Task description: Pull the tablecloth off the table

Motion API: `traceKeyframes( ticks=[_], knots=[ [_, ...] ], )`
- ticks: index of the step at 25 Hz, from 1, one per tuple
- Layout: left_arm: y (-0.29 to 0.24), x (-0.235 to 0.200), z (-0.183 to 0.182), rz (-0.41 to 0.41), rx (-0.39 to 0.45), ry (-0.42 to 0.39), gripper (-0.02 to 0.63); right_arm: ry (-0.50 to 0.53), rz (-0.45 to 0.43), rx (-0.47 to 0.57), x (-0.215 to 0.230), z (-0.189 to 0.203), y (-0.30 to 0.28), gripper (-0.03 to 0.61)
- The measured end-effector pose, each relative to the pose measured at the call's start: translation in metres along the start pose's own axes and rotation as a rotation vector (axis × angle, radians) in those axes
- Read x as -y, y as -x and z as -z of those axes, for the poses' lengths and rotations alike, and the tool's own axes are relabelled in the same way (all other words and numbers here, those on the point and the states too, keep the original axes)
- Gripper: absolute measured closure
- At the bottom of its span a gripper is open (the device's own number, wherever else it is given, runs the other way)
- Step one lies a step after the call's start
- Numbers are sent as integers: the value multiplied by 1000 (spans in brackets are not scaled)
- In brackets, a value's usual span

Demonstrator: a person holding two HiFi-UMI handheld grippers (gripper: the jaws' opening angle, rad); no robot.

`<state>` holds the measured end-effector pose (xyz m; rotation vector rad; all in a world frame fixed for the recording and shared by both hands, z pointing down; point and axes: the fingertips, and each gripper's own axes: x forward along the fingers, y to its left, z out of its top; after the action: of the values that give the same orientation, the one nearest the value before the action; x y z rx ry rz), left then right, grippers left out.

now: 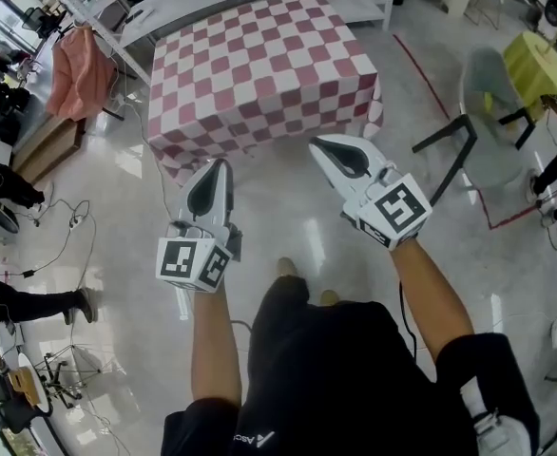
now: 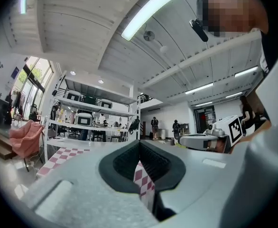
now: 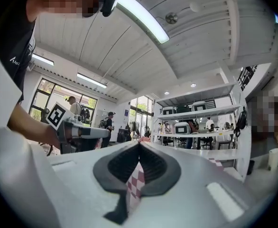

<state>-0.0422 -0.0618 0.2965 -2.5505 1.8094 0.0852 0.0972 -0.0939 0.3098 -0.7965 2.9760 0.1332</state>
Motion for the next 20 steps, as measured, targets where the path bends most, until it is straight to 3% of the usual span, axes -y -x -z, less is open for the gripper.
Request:
traceKeyframes(
  ticks=[5, 11, 15, 20],
  knots=[
    [27, -28, 5, 3, 9, 15, 603, 13, 25, -13, -28, 4, -13, 580],
    [45, -102, 13, 24, 31, 28, 603, 51, 70, -44, -62, 14, -68, 580],
    [10, -88, 38, 38, 27, 29, 603, 63, 98, -54, -28, 39, -58, 580],
    [-35, -144, 42, 52, -5, 55, 603, 56, 152, -90, 6, 49, -115, 579]
  ],
)
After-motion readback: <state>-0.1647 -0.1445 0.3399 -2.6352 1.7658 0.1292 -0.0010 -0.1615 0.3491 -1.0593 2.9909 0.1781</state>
